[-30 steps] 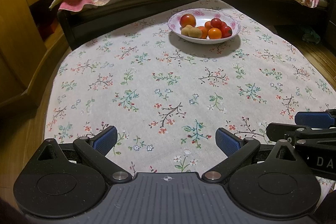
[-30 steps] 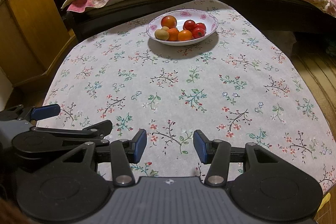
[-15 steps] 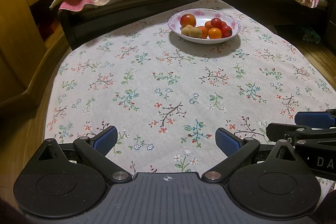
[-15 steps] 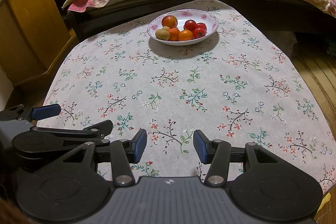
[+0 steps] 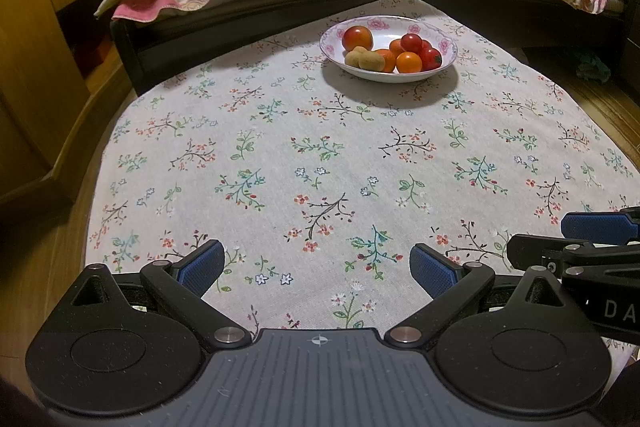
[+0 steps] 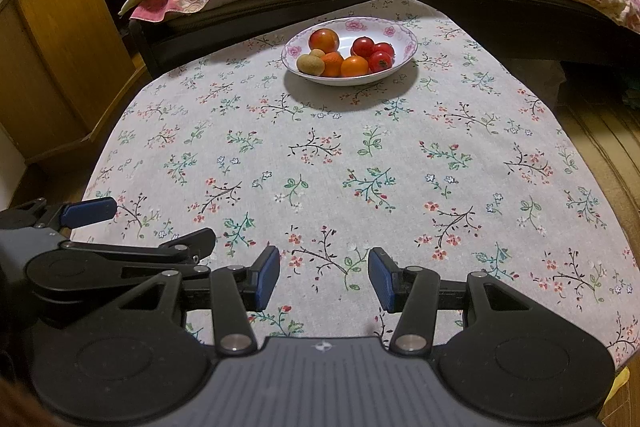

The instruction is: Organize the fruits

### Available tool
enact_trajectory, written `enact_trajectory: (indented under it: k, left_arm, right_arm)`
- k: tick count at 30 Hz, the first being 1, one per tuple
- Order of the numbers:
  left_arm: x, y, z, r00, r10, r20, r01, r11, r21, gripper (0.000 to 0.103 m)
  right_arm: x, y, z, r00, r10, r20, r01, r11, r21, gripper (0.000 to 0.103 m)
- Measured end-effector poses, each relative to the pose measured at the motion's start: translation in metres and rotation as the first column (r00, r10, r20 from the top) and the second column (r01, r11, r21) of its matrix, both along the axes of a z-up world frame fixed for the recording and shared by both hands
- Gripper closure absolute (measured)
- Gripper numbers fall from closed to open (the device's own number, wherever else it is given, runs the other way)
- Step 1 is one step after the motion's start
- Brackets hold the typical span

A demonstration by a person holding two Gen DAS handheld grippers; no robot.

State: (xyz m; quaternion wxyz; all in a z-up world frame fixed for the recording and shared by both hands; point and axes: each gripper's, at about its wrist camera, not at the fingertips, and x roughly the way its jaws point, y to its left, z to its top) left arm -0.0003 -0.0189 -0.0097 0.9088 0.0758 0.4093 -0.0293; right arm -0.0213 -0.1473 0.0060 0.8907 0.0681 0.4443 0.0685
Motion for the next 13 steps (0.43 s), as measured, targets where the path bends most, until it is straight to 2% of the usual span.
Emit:
enact_trajectory:
  k: [13]
  left_arm:
    - [-0.0024, 0.0009, 0.0012, 1.0, 0.016, 0.011, -0.016, 1.0, 0.014, 0.002]
  right_arm:
    - [-0.0008, 0.0007, 0.0, 1.0, 0.002, 0.002, -0.002, 1.0, 0.003, 0.052]
